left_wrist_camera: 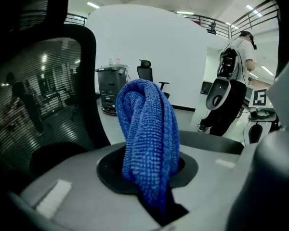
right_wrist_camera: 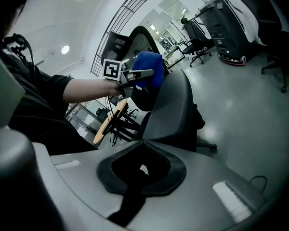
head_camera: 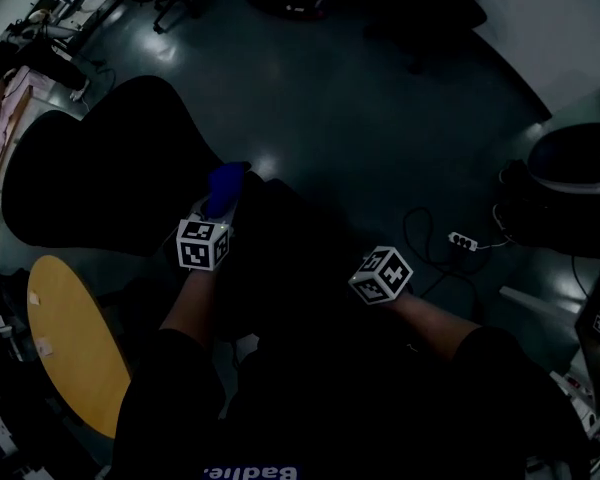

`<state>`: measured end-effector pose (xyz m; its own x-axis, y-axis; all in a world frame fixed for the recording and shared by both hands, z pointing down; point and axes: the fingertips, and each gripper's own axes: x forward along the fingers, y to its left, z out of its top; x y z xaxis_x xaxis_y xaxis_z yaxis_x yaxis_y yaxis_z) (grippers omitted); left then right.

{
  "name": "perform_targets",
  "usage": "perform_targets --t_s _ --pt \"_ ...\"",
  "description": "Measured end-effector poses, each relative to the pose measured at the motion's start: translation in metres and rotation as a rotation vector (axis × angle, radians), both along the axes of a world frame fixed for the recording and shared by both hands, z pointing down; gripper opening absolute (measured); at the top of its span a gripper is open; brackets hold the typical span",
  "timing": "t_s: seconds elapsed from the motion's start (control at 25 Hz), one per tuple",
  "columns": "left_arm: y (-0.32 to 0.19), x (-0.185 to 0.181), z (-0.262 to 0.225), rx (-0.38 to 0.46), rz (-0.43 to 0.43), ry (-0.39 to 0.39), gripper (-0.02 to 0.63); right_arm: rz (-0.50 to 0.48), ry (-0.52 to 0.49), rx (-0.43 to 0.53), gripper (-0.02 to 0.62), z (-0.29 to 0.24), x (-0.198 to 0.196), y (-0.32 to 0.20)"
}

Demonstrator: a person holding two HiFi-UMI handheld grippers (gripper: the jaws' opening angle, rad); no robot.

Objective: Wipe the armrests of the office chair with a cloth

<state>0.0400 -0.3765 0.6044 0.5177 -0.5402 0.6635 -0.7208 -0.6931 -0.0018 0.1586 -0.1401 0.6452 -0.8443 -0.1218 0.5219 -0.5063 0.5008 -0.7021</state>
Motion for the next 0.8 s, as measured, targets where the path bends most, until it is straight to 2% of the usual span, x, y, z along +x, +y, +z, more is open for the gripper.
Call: perform_targets --t_s 0.24,0.44,0.6,0.8 --pt "0.01 0.04 0.028 -0.042 0.103 -0.038 0.109 0.015 0.032 -0.011 0.005 0.011 0.017 0.004" --pt "0.017 0.047 0.032 -0.055 0.087 -0.03 0.107 0.044 0.024 -0.018 0.003 0.016 0.023 0.002" --pt "0.025 0.05 0.033 -0.049 0.114 -0.059 0.109 0.04 0.019 -0.025 0.003 0.017 0.022 0.003" --pt "0.045 0.059 0.028 -0.054 0.139 -0.05 0.109 0.03 0.02 -0.029 0.003 0.019 0.022 0.004"
